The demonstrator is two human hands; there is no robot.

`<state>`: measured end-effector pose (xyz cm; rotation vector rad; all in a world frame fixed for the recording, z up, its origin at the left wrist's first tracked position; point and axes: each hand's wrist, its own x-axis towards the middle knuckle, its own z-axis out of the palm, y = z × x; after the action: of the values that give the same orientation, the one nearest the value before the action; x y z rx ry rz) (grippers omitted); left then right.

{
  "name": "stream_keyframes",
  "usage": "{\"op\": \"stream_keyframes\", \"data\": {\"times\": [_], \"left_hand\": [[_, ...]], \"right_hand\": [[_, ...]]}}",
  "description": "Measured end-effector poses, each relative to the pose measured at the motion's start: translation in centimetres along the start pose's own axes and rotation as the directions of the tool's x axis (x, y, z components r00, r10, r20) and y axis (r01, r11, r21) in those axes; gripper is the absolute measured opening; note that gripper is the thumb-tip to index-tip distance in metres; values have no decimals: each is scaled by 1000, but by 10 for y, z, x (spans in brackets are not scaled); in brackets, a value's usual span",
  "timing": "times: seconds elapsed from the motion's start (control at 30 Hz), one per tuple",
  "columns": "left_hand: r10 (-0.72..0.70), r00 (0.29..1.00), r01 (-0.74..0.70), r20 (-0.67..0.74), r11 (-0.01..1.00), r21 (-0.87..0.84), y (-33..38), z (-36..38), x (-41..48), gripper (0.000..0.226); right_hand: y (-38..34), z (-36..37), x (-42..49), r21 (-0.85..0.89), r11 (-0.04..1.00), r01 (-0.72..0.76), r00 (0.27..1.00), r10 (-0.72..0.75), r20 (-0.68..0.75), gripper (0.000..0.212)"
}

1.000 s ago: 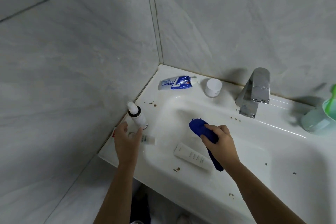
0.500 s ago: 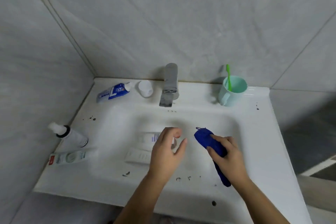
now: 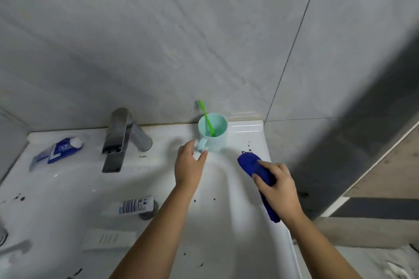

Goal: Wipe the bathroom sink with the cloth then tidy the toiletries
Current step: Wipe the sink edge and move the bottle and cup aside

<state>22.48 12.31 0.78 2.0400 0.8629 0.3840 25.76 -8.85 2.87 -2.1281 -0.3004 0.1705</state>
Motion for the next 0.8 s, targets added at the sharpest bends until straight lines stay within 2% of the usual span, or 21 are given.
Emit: {"op": "stream_keyframes", "data": {"times": [0.2, 0.33, 0.57, 0.67, 0.8], "left_hand": [[-76, 996, 73, -41, 995, -69, 1, 16, 15, 7], [-135, 991, 131, -24, 983, -127, 0, 2, -1, 11], [-142, 990, 140, -7, 982, -125, -33, -54, -86, 21], [-159, 987, 159, 10, 981, -112, -58, -79, -112, 17], [-156, 987, 153, -40, 987, -54, -88, -123, -134, 9]], "right_hand": [[4, 1, 25, 23, 1000, 11, 999, -12, 49, 35], [1, 5, 20, 27, 1000, 13, 998, -15, 68, 34], [-17, 34, -24, 53, 998, 18, 996, -22, 92, 34], [-26, 57, -48, 69, 998, 5, 994, -13, 113, 34], [-43, 92, -77, 68, 998, -8, 987, -3, 160, 34]]}}
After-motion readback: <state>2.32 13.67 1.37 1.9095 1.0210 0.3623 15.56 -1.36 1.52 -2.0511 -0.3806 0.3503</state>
